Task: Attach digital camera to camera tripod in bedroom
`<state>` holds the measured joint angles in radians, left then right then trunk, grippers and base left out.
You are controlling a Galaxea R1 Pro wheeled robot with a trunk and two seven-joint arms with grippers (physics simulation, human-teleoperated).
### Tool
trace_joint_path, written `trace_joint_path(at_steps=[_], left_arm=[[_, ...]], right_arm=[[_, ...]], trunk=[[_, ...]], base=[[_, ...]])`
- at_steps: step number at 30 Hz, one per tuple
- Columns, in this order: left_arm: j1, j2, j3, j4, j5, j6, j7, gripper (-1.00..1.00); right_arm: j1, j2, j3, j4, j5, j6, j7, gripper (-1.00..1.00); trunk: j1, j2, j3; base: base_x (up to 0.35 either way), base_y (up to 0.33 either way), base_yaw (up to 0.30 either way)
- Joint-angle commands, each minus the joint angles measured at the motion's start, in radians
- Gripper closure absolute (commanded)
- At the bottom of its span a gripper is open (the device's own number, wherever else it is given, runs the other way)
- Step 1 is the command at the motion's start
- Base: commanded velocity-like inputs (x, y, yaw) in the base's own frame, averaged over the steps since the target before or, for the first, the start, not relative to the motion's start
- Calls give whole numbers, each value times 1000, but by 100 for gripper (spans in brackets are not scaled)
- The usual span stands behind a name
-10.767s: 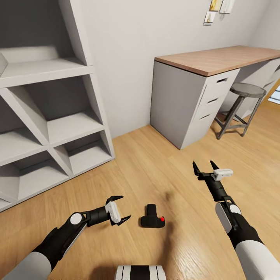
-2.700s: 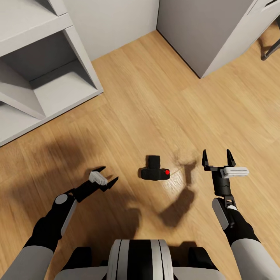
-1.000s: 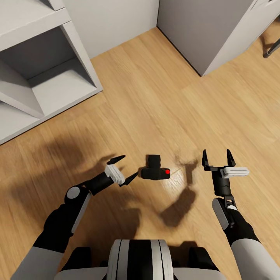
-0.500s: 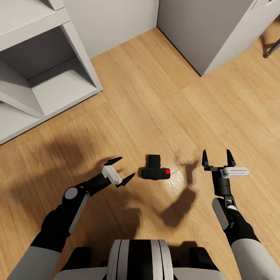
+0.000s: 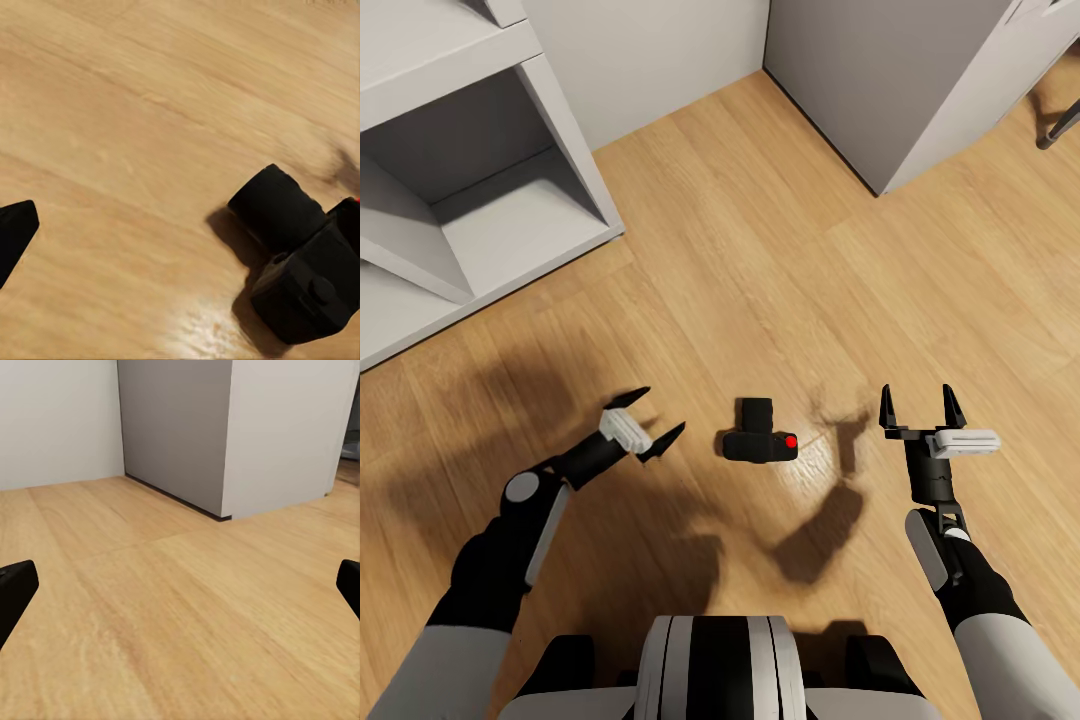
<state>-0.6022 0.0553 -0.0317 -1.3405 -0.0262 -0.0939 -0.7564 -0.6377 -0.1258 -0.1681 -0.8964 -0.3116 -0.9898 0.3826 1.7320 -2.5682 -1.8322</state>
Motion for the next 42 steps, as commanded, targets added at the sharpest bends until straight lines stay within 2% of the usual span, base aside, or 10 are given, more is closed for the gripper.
trace_joint_path(at_steps=[1,4,8,13,15,22,33,34,37,42], left_arm=[[-9,1,0,2,-3,-5,0,-100],[-45,3,3,11,-3,1,1,-100],[-140,5,4,80,-3,6,1,-100],[-268,3,4,223,-4,2,-4,-100],[-341,4,3,330,-7,-6,-7,-100],[-362,7,-8,364,-9,-29,-10,-100],[-367,10,-134,380,-12,-118,-10,-100],[-366,17,-173,383,-13,-132,-9,-100],[-366,23,-189,389,-14,-145,-9,-100],[-364,32,-223,427,-15,-232,-8,-100]], right_arm=[[0,0,-1,1,-9,-1,10,-100],[0,0,-1,1,-9,-1,10,-100],[0,0,-1,1,-9,-1,10,-100],[0,0,-1,1,-9,-1,10,-100],[0,0,-1,1,-9,-1,10,-100],[0,0,-1,1,-9,-1,10,-100],[0,0,-1,1,-9,-1,10,-100],[0,0,-1,1,-10,-1,10,-100],[0,0,-1,1,-10,-1,10,-100],[0,0,-1,1,-9,-1,10,-100]], trunk=[[0,0,0],[0,0,0],[0,0,0],[0,0,0],[0,0,0],[0,0,0],[0,0,0],[0,0,0],[0,0,0],[0,0,0]], base=[[0,0,0],[0,0,0],[0,0,0],[0,0,0],[0,0,0],[0,0,0],[0,0,0],[0,0,0],[0,0,0],[0,0,0]])
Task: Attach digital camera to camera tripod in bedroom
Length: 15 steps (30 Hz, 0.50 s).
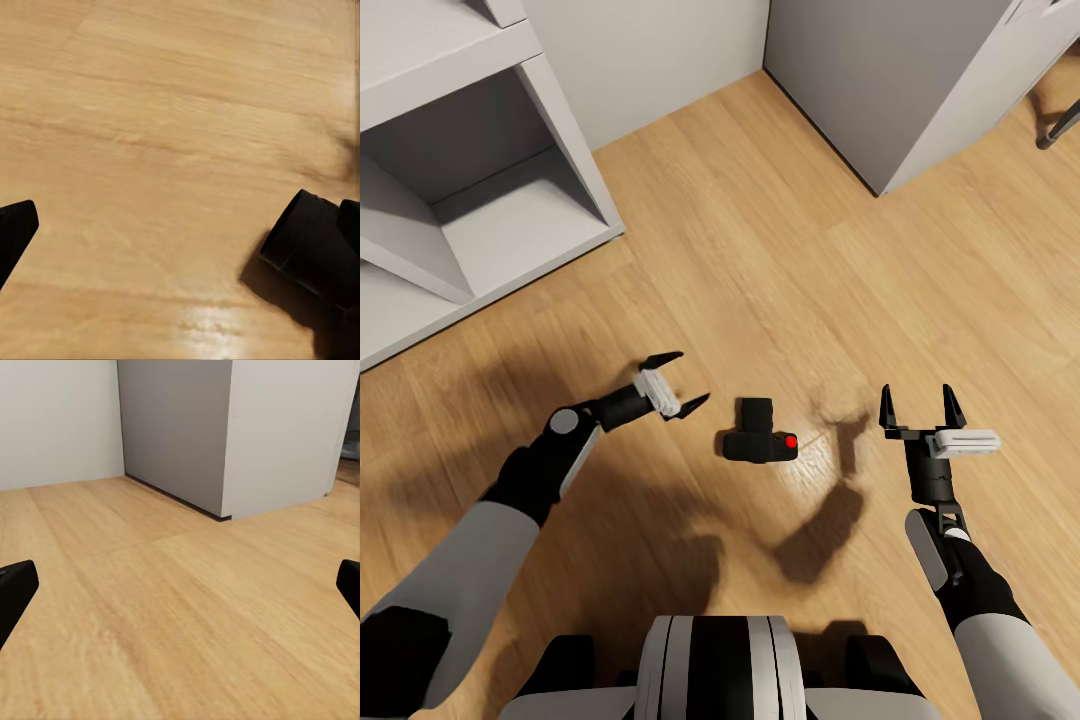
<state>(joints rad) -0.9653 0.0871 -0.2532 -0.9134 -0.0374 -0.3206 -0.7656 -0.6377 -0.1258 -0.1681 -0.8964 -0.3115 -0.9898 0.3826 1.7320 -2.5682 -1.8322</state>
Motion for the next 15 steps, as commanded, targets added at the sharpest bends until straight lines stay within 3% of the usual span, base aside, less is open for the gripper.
trace_joint_path(at_steps=[1,15], left_arm=[[0,2,-7,12,-4,-33,1,-100],[5,13,-21,117,-4,-199,2,-100]], right_arm=[[0,0,-1,1,-9,-1,10,-100],[0,0,-1,1,-9,-1,10,-100]], trunk=[[0,0,0],[0,0,0]], base=[[0,0,0],[0,0,0]])
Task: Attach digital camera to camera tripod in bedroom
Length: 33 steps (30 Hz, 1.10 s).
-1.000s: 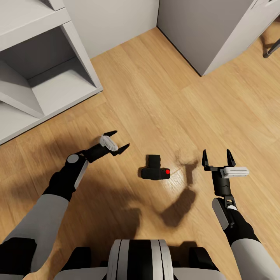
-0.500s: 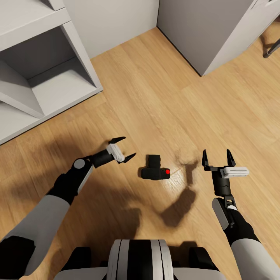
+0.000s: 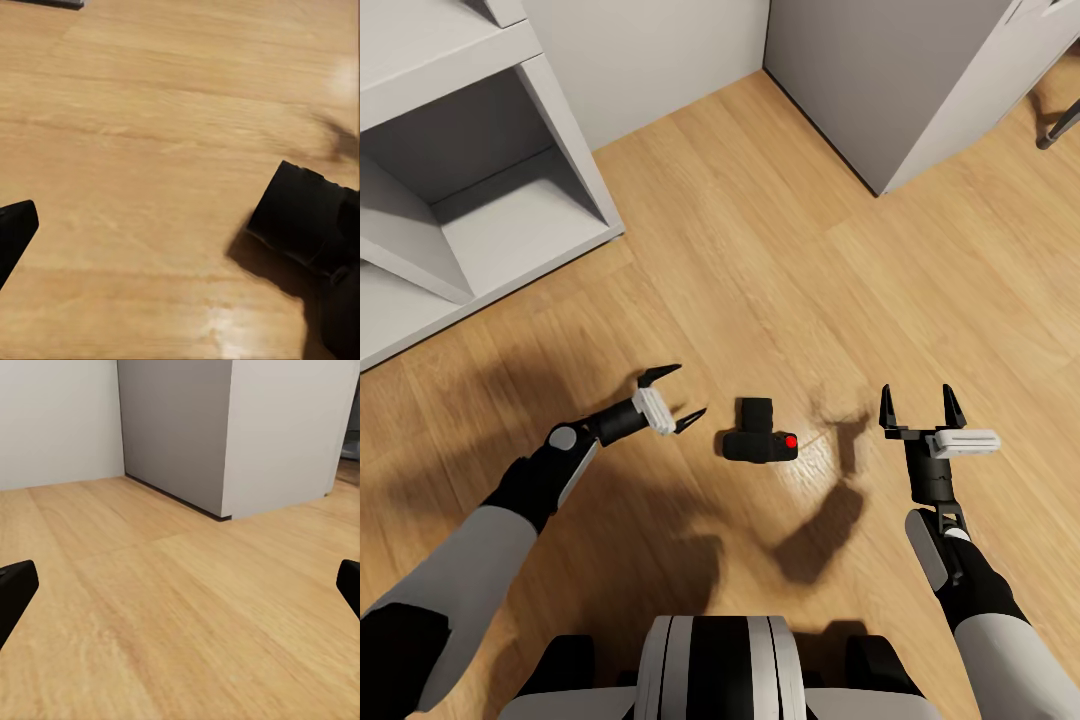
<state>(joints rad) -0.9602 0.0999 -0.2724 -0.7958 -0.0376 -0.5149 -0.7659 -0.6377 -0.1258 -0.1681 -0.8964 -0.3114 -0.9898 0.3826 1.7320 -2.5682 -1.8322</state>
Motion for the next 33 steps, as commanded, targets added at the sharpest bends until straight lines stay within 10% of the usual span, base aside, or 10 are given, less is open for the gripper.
trace_joint_path(at_steps=[1,33], left_arm=[[0,2,-2,4,-4,-7,2,-100],[1,56,-130,52,-5,-16,4,-100]], right_arm=[[0,0,-1,1,-9,-1,10,-100],[0,0,-1,1,-9,-1,10,-100]], trunk=[[0,0,0],[0,0,0]], base=[[0,0,0],[0,0,0]])
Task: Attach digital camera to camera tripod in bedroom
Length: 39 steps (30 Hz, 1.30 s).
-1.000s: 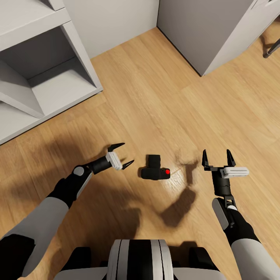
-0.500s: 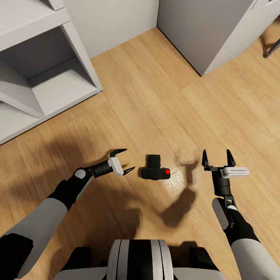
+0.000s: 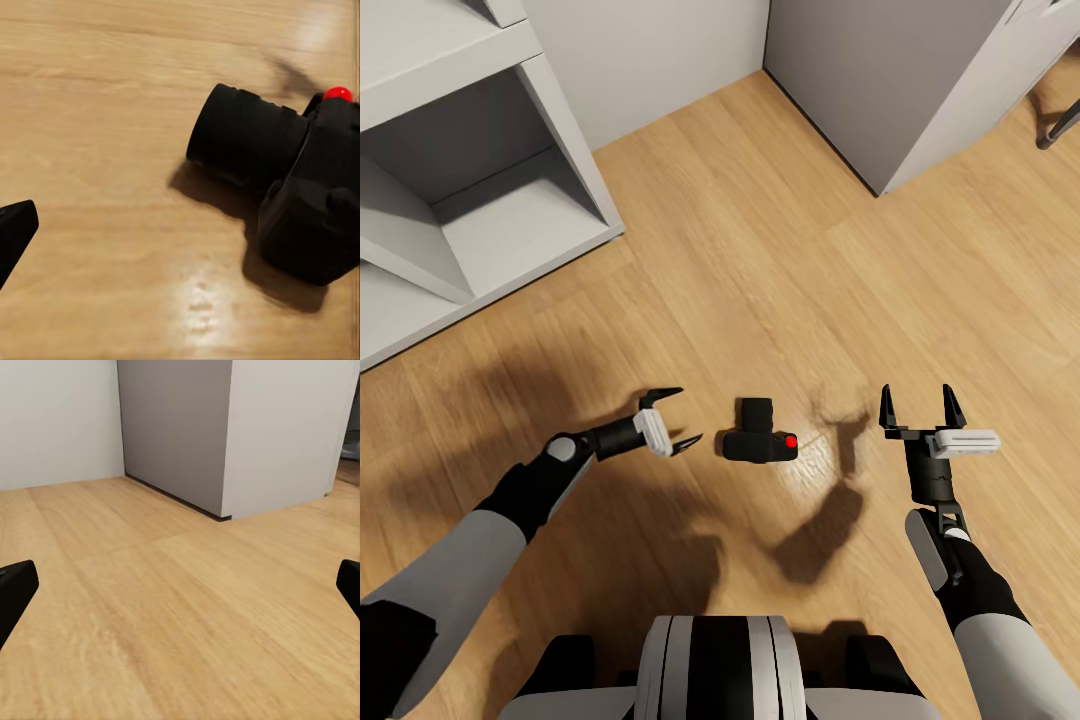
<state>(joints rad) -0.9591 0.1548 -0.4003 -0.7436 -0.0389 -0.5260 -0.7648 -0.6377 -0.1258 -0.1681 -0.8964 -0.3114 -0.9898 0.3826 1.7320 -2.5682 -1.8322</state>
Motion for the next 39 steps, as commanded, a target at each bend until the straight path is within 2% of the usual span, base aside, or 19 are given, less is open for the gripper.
trace_joint_path(at_steps=[1,6,25,34,35,39], left_arm=[[-1,1,-10,0,-4,-5,2,-100],[-1,3,-57,0,-4,-4,3,-100],[-1,17,-115,0,-4,-3,2,-100],[-1,17,-162,0,-4,-2,4,-100],[-1,15,-184,0,-4,-2,4,-100],[-1,14,-205,0,-4,-2,4,-100]], right_arm=[[0,0,-1,1,-9,-1,10,-100],[0,0,-1,1,-9,-1,10,-100],[0,0,-1,1,-9,-1,10,-100],[0,0,-1,1,-9,-1,10,-100],[0,0,-1,1,-9,-1,10,-100],[0,0,-1,1,-9,-1,10,-100]], trunk=[[0,0,0],[0,0,0],[0,0,0],[0,0,0],[0,0,0],[0,0,0]], base=[[0,0,0],[0,0,0],[0,0,0],[0,0,0],[0,0,0],[0,0,0]])
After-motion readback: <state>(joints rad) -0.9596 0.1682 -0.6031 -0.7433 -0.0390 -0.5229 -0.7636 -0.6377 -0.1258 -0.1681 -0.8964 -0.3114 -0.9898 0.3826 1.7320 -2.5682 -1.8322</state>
